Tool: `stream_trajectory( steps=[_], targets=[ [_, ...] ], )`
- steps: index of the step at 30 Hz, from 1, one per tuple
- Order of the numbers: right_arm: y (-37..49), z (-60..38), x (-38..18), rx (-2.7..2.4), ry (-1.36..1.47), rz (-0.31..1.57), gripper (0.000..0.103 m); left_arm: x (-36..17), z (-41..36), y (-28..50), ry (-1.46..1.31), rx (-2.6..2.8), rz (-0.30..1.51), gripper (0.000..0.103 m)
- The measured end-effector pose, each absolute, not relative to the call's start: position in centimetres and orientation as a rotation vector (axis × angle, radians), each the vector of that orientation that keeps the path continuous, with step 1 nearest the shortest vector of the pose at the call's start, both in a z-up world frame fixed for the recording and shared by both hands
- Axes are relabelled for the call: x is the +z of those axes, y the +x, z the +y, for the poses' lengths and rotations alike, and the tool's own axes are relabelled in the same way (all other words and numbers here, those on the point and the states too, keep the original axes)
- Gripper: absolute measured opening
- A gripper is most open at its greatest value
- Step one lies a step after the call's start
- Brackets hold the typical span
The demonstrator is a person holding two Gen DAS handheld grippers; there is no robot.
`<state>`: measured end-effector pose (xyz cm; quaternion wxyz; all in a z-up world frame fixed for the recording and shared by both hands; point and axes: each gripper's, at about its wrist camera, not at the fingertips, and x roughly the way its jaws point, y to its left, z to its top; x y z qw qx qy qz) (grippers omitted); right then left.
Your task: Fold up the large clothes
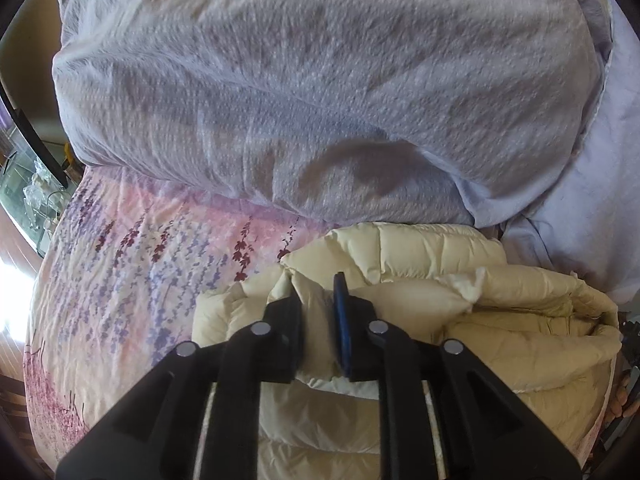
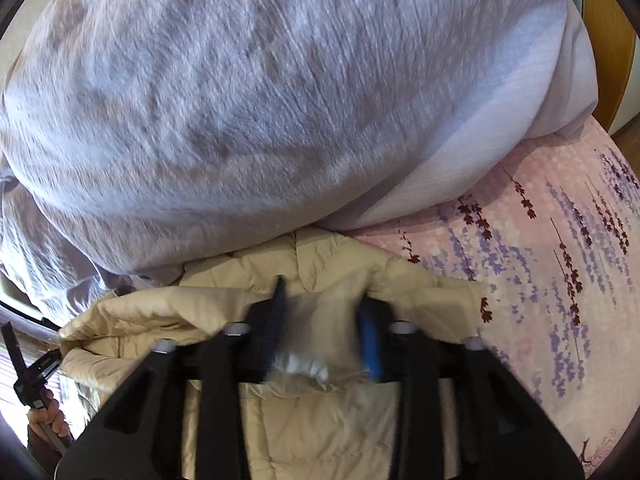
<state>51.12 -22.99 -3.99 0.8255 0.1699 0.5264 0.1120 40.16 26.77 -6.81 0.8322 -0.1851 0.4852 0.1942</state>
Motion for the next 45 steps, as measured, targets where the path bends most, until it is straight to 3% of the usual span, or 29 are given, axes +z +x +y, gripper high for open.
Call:
stream_trajectory(
  steps=[1, 3, 5, 6, 14, 21, 26, 30, 35, 45],
  targets=[
    [51.1, -23.0, -3.7, 0.243, 0.367, 1.106, 0.066, -6.8, 26.7, 40.3, -0.391, 0.410, 1.026, 0.025],
    [50.9, -23.1, -2.7, 0.247, 0.361, 1.072, 0.069, -6.4, 26.5, 40.5, -0.380, 0.412, 1.016, 0.032],
    [50.7, -23.3, -1.7, 0.239, 0.344, 1.046, 0.072, -5.6, 26.2, 40.3, -0.356, 0.425, 0.995, 0.052],
    [50.4, -23.4, -1.1, 0.239, 0.344, 1.028, 0.073, -5.0, 26.0, 40.0, -0.336, 0.439, 0.975, 0.057],
    [47.4, -23.4, -0.2, 0.249, 0.307, 1.004, 0.075, -3.4, 23.5, 36.9, -0.246, 0.444, 0.919, 0.072],
    [44.9, -20.2, -3.2, 0.241, 0.146, 1.055, 0.077, -6.3, 20.4, 35.0, -0.222, 0.432, 0.967, 0.075],
    [43.3, -18.2, -4.4, 0.204, -0.014, 1.002, 0.085, -8.8, 18.7, 34.5, -0.185, 0.465, 0.984, 0.075],
    [42.9, -17.4, -5.5, 0.165, -0.083, 0.957, 0.089, -10.0, 18.5, 34.7, -0.161, 0.495, 0.973, 0.083],
    [43.2, -16.9, -6.4, 0.145, -0.105, 0.932, 0.093, -10.8, 19.0, 35.5, -0.148, 0.521, 0.954, 0.090],
    [44.7, -16.5, -7.2, 0.133, -0.107, 0.930, 0.096, -11.7, 19.8, 37.1, -0.129, 0.540, 0.956, 0.093]
  ],
)
